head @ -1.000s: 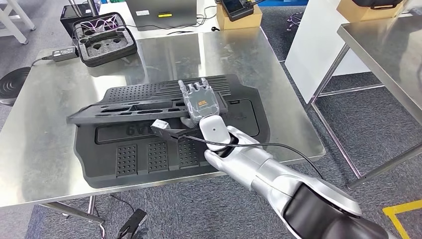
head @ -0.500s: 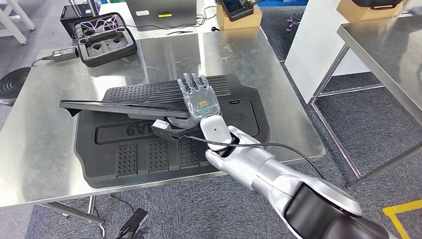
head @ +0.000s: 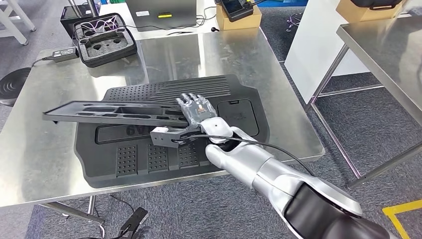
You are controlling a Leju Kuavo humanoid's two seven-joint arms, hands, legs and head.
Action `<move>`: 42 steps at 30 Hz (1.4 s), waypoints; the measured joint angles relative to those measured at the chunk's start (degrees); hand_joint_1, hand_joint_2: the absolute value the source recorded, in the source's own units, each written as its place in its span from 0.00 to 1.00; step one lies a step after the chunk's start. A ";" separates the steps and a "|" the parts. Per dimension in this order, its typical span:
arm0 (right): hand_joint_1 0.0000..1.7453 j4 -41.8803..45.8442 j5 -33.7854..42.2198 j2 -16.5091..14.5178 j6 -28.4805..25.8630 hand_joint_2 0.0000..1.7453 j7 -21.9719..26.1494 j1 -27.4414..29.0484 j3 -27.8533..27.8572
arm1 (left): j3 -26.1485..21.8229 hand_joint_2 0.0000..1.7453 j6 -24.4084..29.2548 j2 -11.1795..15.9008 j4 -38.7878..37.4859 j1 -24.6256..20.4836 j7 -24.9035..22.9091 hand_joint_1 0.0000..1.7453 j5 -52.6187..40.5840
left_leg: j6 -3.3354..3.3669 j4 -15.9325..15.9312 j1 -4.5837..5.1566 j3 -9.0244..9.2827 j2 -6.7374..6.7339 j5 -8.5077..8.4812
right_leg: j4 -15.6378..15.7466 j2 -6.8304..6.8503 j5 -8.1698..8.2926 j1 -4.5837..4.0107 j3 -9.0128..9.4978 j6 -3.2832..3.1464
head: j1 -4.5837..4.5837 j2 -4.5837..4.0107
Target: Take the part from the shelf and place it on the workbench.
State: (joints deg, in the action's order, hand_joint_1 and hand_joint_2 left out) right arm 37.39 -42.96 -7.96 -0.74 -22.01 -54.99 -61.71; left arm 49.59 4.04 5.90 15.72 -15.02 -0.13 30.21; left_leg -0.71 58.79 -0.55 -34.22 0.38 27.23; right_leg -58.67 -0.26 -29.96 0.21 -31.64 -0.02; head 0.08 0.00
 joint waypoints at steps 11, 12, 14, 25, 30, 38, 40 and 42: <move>0.00 2.94 7.01 0.40 0.60 0.00 -0.56 -0.98 0.36 | 0.00 1.00 1.25 0.00 0.00 0.24 0.80 0.00 -0.17 | -0.01 0.00 0.00 0.01 0.00 0.00 | 0.00 0.00 0.00 0.00 0.00 -0.01 | 0.02 0.00; 0.00 3.22 7.20 0.46 0.45 0.00 -0.60 -1.04 0.36 | 0.00 1.00 1.29 0.00 0.00 0.28 0.80 0.00 -0.20 | -0.01 0.00 0.00 0.01 -0.01 0.00 | 0.00 0.00 0.00 0.00 0.00 -0.01 | 0.02 0.00; 0.00 3.71 7.36 0.54 0.28 0.00 -0.65 -1.07 0.36 | 0.00 1.00 1.32 0.00 0.00 0.32 0.81 0.00 -0.25 | -0.01 0.00 0.00 0.01 -0.02 0.00 | 0.00 0.00 0.00 0.00 0.00 -0.01 | 0.01 0.00; 0.00 4.35 8.81 0.59 2.03 0.00 -1.16 -1.43 0.30 | 0.00 1.00 1.59 0.00 0.00 0.32 0.80 0.00 -0.63 | -0.01 0.00 0.00 0.02 -0.02 -0.01 | 0.00 0.00 0.01 0.00 0.01 -0.01 | -0.02 0.00; 0.00 4.35 11.60 0.61 4.07 0.00 -1.28 -1.53 0.11 | 0.00 1.00 1.85 -0.01 0.01 0.32 0.79 0.00 -0.83 | -0.01 0.00 0.00 0.02 -0.03 -0.01 | 0.00 0.00 0.00 0.00 0.01 -0.01 | -0.01 0.00; 0.00 4.35 12.38 0.61 4.50 0.00 -1.28 -1.73 0.10 | 0.00 1.00 2.38 -0.03 0.07 0.32 0.80 0.00 -0.85 | -0.01 0.00 0.00 0.02 -0.02 -0.01 | 0.00 0.00 0.01 0.00 0.01 -0.01 | 0.02 0.00; 0.00 4.35 12.39 0.61 4.46 0.00 -1.29 -1.74 0.10 | 0.00 1.00 2.38 -0.04 0.07 0.32 0.80 0.00 -0.85 | -0.01 0.00 0.00 0.02 -0.02 -0.01 | 0.00 0.00 0.01 0.00 0.01 -0.01 | 0.02 0.00; 0.00 4.39 12.42 0.62 3.87 0.00 -1.38 -1.75 0.10 | 0.00 1.00 2.42 -0.04 0.07 0.32 0.80 0.00 -0.86 | -0.01 0.00 0.00 0.02 -0.03 -0.01 | 0.00 0.00 0.01 0.00 0.01 -0.01 | 0.01 0.00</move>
State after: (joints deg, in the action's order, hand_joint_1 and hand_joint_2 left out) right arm 41.78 -30.54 -7.34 3.14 -23.39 -56.73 -61.61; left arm 49.59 6.46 5.86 15.78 -14.70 0.68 29.35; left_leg -0.73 58.79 -0.55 -34.19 0.35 27.22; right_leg -58.67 -0.27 -29.96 0.21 -31.63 -0.03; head 0.09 0.00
